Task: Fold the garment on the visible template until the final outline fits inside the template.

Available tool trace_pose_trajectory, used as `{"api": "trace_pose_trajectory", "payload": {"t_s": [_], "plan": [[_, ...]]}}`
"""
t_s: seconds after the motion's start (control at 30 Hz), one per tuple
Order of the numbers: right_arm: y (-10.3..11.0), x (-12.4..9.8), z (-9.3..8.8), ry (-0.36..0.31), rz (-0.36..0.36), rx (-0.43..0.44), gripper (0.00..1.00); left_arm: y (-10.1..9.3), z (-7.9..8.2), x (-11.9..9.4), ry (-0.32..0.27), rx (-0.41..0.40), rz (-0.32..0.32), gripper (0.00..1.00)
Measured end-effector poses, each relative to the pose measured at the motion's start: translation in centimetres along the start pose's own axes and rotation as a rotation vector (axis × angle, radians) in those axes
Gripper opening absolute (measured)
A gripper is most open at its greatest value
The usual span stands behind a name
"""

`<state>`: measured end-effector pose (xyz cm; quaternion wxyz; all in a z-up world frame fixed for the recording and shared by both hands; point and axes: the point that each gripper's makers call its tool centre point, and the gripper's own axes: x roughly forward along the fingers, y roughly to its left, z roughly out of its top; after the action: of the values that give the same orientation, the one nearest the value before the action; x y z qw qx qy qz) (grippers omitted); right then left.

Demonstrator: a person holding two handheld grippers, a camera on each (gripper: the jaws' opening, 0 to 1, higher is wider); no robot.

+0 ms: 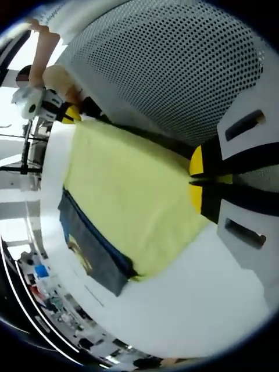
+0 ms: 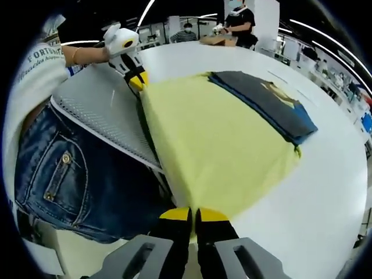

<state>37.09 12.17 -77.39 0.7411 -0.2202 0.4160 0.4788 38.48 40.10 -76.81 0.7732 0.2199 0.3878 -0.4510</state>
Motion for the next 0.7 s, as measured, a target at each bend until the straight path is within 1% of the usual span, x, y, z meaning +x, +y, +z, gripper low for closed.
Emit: {"api": "trace_pose_trajectory", "payload": {"t_s": [0.1,0.27,0.47,0.6,0.7], "plan": [[0.3,-0.1,-0.1,0.003,0.008,0.005,0.0,-0.3,-0.1,-0.1,0.005,-0.014,-0.014,0.0],[0.8,-0.4,0.0,0.009,0.035,0.011,0.0,-0.7,-0.2,-0.5,0.024,-0.012,-0.034,0.0],[1.5,-1.0,0.2,0.026,0.066,-0.003,0.0,-1.4,-0.4,-1.1,0.034,-0.015,-0.062,0.0],[1.1,-1.4,0.8,0.016,0.054,-0.019,0.0,-1.4,-0.3,-1.5,0.042,-0.024,-0.072,0.0],[0.5,-1.8,1.4,-0.002,0.034,-0.025,0.0,-1.0,0.4,-1.9,0.039,-0.012,-0.068,0.0]]}}
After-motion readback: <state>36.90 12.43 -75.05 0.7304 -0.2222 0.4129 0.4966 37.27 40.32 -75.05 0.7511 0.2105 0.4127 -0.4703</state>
